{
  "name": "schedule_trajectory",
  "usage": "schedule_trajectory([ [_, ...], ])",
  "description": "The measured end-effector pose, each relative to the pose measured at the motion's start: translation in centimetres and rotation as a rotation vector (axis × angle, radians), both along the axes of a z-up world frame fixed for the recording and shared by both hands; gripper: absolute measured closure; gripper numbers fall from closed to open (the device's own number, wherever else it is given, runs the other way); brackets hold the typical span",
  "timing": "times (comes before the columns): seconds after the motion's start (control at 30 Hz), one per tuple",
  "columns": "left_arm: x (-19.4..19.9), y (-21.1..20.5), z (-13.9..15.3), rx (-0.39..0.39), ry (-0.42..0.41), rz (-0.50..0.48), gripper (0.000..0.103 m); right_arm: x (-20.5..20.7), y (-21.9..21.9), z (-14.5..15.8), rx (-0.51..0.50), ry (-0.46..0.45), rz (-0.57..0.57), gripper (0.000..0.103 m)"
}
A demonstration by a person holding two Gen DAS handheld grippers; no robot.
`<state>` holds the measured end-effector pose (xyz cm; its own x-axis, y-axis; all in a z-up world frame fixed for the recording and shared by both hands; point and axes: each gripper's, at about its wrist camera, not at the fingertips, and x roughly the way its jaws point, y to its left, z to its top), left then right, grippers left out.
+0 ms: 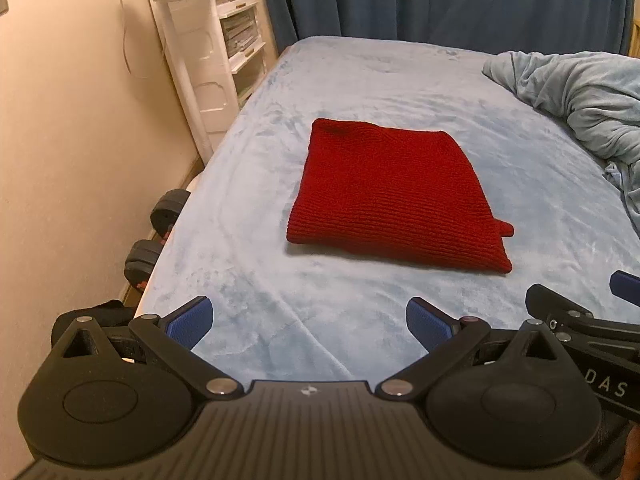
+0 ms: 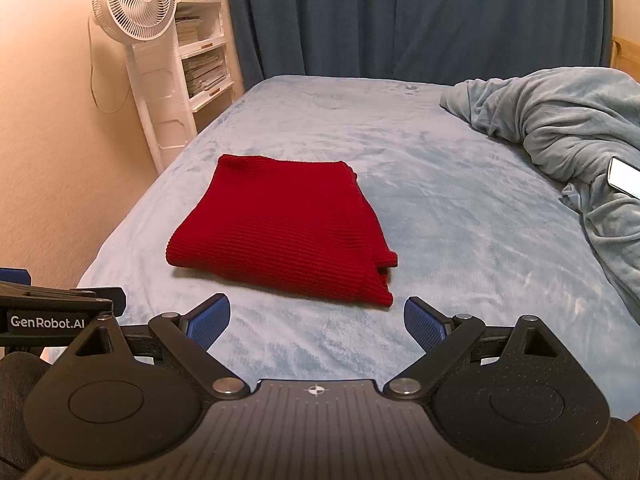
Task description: Fold small clothes
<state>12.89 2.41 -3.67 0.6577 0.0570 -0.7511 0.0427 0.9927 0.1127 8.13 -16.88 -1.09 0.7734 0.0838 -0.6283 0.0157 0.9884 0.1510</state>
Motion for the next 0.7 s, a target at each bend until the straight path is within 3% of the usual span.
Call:
schedule_trajectory([
  [0.7, 0.15, 0.14, -0.04, 0.008, 0.006, 0.000, 0.000, 0.06, -0.17, 0.06, -0.008, 0.003, 0.013, 0.009],
])
